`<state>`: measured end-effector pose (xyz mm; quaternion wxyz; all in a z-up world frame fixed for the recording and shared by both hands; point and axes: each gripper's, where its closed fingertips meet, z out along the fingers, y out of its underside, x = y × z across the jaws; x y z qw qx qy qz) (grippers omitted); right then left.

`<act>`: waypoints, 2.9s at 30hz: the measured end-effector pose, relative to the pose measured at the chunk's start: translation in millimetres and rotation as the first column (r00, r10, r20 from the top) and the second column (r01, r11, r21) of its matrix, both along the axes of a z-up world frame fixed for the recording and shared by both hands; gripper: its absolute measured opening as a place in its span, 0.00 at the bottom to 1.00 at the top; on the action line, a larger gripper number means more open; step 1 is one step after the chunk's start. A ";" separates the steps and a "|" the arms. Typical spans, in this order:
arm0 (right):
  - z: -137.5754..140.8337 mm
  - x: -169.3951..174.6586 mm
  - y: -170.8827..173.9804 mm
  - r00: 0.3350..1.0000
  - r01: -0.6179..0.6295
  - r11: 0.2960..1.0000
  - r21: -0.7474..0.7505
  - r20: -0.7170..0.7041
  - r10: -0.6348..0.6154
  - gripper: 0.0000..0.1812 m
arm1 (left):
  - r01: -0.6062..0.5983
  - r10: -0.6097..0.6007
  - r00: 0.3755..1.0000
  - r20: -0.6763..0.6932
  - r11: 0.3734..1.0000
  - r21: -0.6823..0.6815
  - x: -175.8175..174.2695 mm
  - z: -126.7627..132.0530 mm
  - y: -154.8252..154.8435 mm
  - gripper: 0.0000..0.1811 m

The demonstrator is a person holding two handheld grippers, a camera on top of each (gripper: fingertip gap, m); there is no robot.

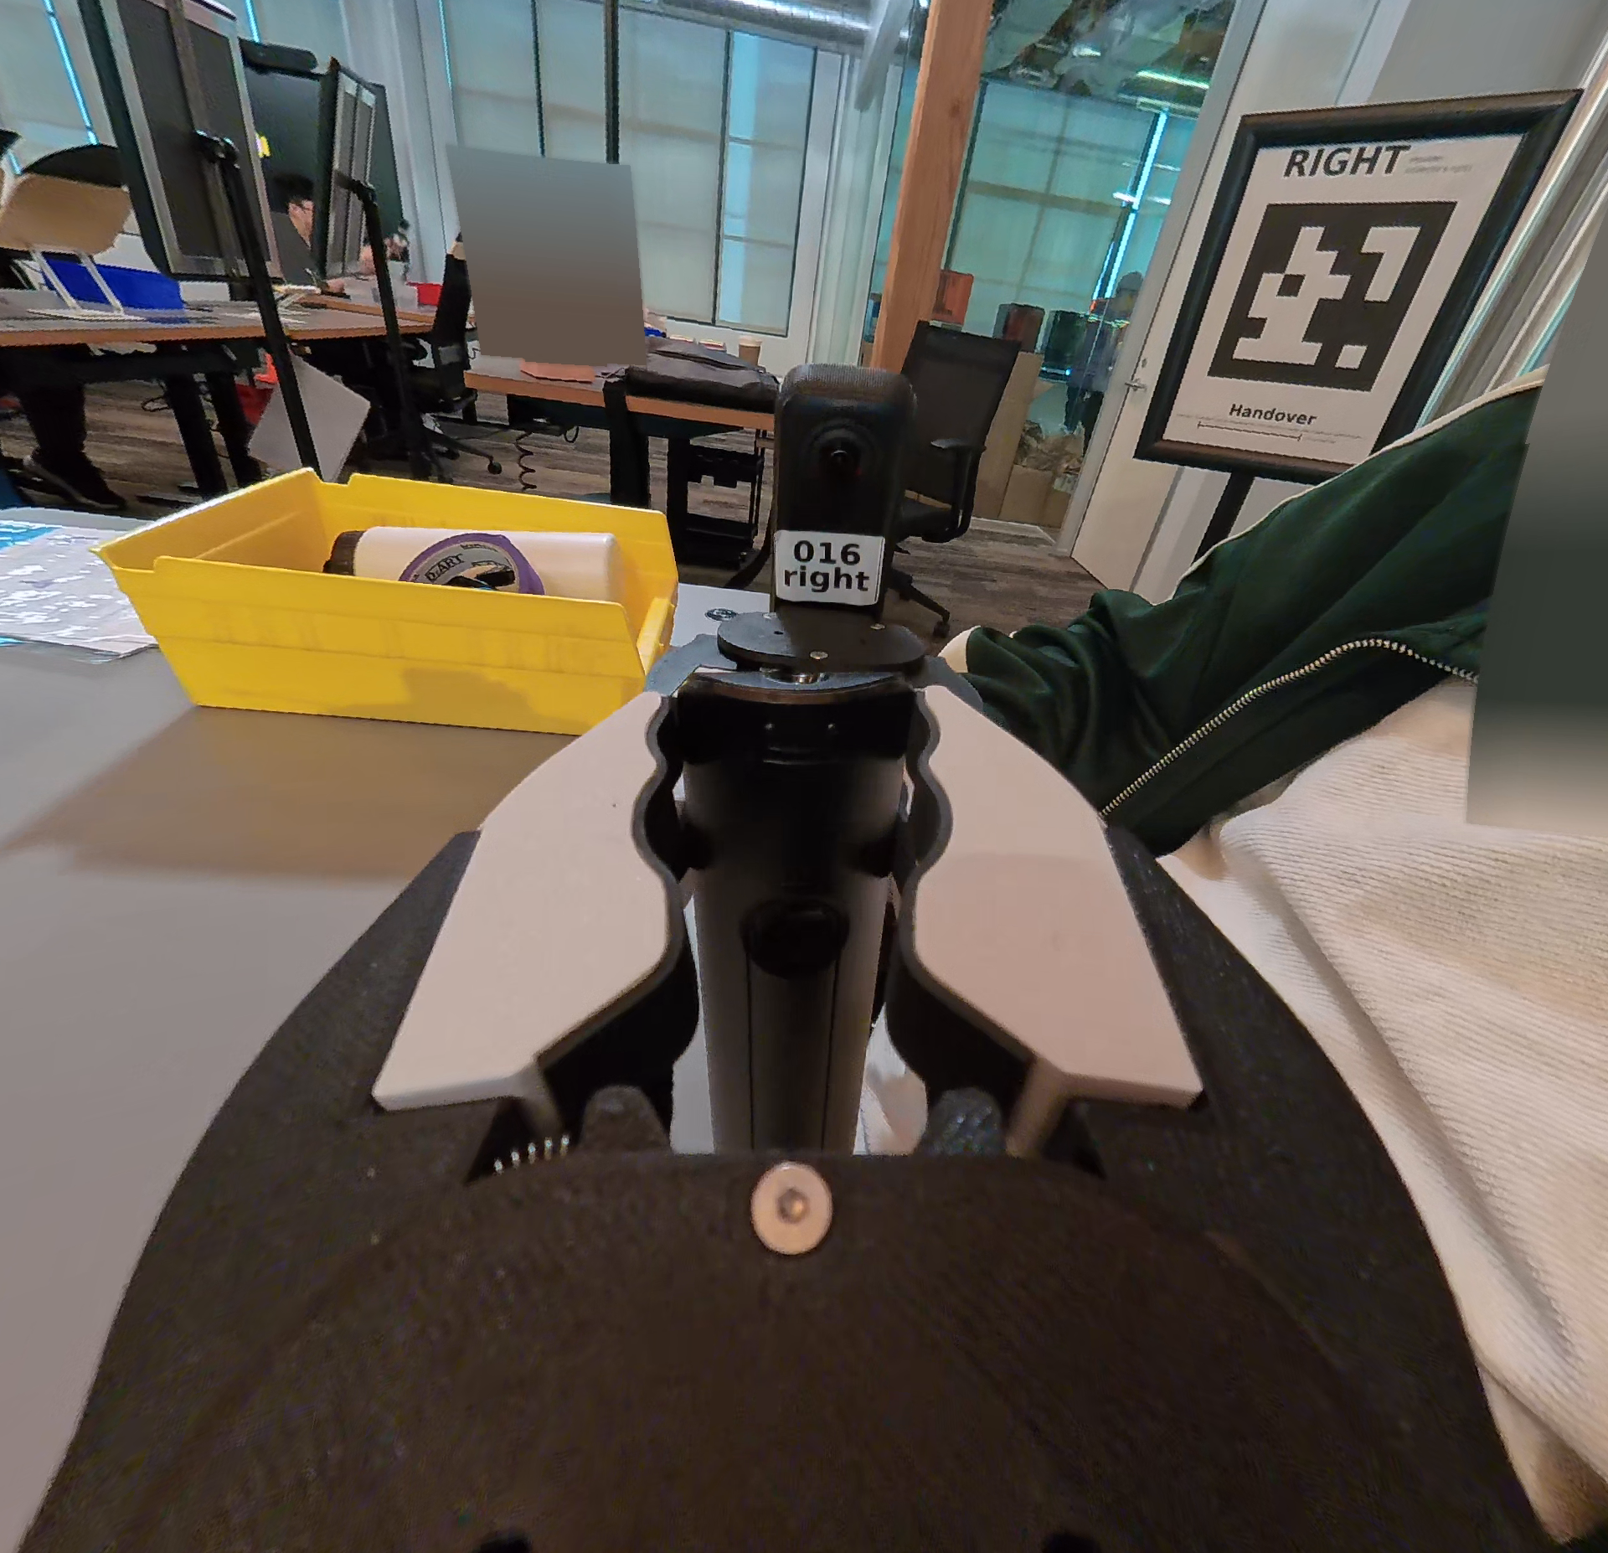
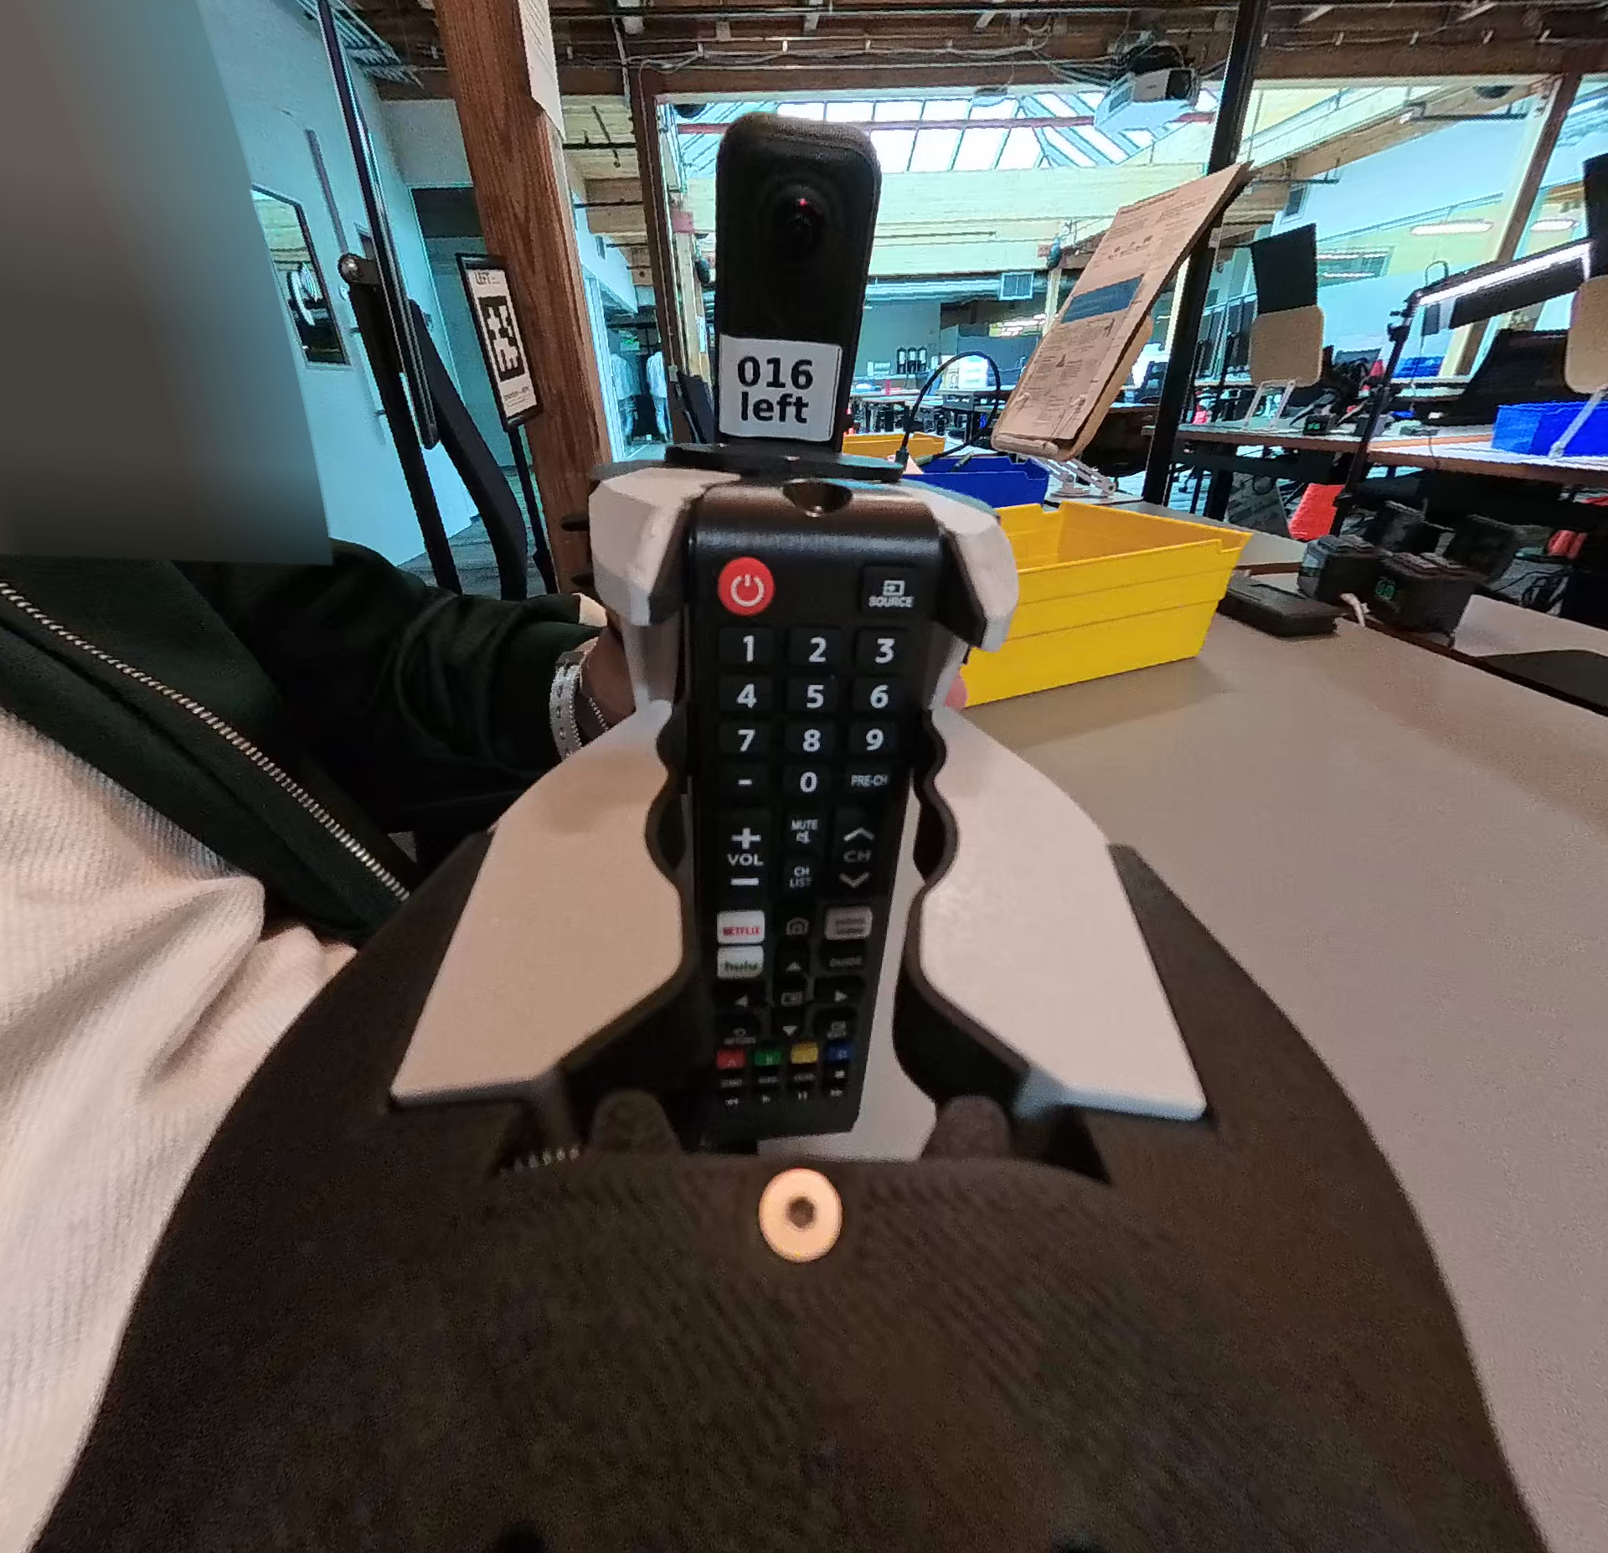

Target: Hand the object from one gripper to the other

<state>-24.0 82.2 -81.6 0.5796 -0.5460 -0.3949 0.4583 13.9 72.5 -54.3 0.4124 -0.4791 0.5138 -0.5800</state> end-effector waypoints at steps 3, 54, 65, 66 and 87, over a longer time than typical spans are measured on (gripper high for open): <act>0.7 0.5 0.0 1.000 -0.001 1.000 -0.002 0.003 0.001 0.28 | 0.001 -0.001 1.000 0.008 1.000 0.002 0.0 1.0 -0.1 0.28; 10.7 40.3 33.0 0.988 0.152 0.988 0.016 -0.036 -0.151 0.46 | 0.010 -0.010 0.995 -0.094 1.000 -0.005 3.1 -46.9 23.6 0.27; -43.8 3.1 25.0 0.989 0.056 0.995 -0.081 0.142 -0.044 0.41 | -0.024 0.024 0.997 -0.069 1.000 0.003 -10.8 -19.1 31.6 0.27; -44.2 2.5 24.0 0.989 0.052 0.996 -0.079 0.144 -0.040 0.39 | -0.019 0.019 0.997 -0.072 1.000 0.004 -10.4 -18.1 29.4 0.27; -21.3 5.3 16.5 0.996 0.051 0.998 -0.028 0.078 -0.049 0.28 | -0.039 0.045 0.996 -0.076 0.996 0.076 1.6 -10.2 10.6 0.38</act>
